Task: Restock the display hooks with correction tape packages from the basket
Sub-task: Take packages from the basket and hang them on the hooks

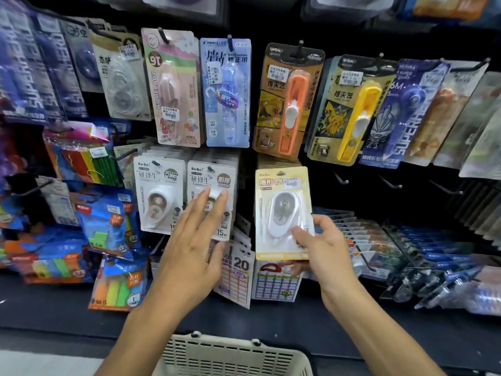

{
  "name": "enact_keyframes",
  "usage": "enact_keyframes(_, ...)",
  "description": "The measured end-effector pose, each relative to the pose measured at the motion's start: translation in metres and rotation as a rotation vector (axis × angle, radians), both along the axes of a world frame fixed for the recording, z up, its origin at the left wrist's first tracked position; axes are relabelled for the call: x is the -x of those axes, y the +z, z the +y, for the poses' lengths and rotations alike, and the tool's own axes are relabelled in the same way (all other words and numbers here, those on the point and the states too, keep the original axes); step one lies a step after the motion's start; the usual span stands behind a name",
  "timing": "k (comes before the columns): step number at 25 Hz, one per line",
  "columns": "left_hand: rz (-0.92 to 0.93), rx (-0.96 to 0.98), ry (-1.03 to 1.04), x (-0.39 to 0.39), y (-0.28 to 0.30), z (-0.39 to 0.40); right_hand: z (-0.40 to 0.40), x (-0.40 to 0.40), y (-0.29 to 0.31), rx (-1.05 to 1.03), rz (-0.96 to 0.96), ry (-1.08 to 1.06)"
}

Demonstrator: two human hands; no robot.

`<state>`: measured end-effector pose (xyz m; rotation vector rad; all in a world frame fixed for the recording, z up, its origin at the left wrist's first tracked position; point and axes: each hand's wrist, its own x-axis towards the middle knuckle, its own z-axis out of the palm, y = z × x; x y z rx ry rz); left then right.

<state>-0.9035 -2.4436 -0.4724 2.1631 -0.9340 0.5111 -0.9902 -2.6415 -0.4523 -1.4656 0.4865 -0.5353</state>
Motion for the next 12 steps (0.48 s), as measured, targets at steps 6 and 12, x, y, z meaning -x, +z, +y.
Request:
enact_keyframes(6,-0.07,-0.297,0.112,-0.001,0.0,-0.002,0.008,0.001,-0.014,0.332,0.073,-0.086)
enact_keyframes(12,-0.05,-0.282,0.119,0.001,-0.002,-0.005,0.006,-0.002,-0.02,0.293,0.122,-0.081)
